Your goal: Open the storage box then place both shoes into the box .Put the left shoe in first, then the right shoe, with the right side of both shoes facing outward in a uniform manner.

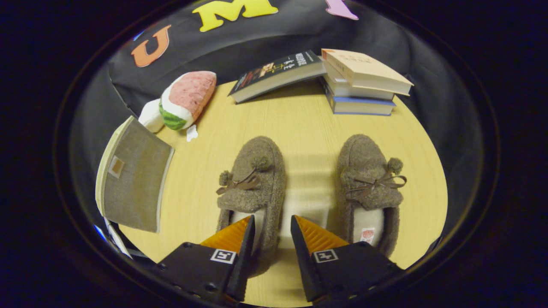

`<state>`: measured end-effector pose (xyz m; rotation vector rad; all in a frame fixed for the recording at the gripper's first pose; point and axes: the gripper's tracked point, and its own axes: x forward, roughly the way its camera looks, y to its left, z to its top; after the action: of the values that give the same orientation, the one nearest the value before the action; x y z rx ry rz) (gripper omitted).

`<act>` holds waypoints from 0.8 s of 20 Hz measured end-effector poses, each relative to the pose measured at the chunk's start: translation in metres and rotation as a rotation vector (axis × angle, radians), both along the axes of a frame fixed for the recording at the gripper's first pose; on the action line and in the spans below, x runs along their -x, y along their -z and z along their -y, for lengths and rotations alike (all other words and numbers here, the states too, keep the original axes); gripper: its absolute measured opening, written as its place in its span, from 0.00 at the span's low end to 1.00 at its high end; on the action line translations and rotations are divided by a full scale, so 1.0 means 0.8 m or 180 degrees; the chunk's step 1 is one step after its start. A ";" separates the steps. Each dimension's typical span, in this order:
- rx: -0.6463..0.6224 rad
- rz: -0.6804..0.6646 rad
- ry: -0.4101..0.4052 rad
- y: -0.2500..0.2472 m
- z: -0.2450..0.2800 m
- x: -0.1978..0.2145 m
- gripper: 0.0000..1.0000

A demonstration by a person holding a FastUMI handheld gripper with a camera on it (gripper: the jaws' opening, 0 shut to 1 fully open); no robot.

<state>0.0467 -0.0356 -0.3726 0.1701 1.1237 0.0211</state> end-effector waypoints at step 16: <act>-0.0886 0.0006 0.0662 -0.107 -0.064 -0.009 0.00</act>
<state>0.0540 0.0153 -0.2871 0.5345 1.0934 -0.0079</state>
